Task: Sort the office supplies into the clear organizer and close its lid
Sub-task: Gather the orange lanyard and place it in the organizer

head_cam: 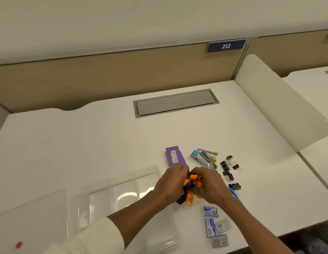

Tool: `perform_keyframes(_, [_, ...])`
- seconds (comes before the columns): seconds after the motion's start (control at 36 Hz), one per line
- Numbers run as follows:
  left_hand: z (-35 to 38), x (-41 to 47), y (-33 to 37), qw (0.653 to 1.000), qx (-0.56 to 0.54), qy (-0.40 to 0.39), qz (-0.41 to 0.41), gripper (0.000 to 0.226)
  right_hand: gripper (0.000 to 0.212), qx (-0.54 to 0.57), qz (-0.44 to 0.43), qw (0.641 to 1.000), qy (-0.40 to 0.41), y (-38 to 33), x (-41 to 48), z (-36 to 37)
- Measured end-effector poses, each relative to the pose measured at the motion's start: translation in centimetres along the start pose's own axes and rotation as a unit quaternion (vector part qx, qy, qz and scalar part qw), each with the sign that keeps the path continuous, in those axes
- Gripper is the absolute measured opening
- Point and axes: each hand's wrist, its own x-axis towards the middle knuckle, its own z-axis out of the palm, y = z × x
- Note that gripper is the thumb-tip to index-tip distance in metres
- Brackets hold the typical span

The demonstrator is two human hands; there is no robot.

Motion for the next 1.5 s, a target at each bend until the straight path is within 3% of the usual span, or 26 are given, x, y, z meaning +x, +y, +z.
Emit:
perform_keyframes(0.33, [-11.0,-6.5,-5.5,0.989,-0.078,0.120,-0.033,0.030,0.036,0.077,-0.066,0.991,0.084,-10.4,0.0,-2.3])
perform_keyframes(0.47, [-11.3,-7.6,-8.1,0.979,-0.118,0.141,-0.088,0.033,0.034,0.145,-0.026,0.987,0.070,-12.5,2.0,0.3])
perform_keyframes(0.61, [-9.3,-7.7,-8.2,0.970,-0.151,0.145,-0.124,0.031,0.031,0.142,-0.008,0.987,0.069,-12.0,3.0,3.6])
perform_keyframes(0.72, [-7.1,-7.6,-7.5,0.970,-0.166,0.127,-0.127,0.033,0.032,0.104,-0.008,0.993,0.059,-11.0,2.6,5.2])
perform_keyframes(0.92, [-4.8,-8.0,-7.4,0.980,-0.150,0.062,-0.119,0.044,0.053,0.011,-0.058,0.998,0.033,-10.4,1.0,5.2])
perform_keyframes(1.03, [-5.0,-8.6,-8.0,0.993,-0.071,0.064,-0.062,0.040,0.040,-0.022,-0.083,0.996,0.032,-10.1,0.2,5.0])
perform_keyframes(1.19, [-5.0,-8.9,-9.3,0.999,0.015,0.041,-0.021,0.036,0.039,-0.097,-0.143,0.985,0.015,-9.3,0.0,6.8])
perform_keyframes(1.39, [-2.5,-7.8,-9.8,1.000,-0.004,0.001,0.002,0.039,0.036,-0.217,-0.196,0.955,0.041,-10.5,0.2,8.5])
perform_keyframes(1.5, [-2.2,-7.3,-10.2,1.000,-0.020,0.004,-0.006,0.039,0.032,-0.206,-0.186,0.960,0.040,-10.6,0.7,8.5])
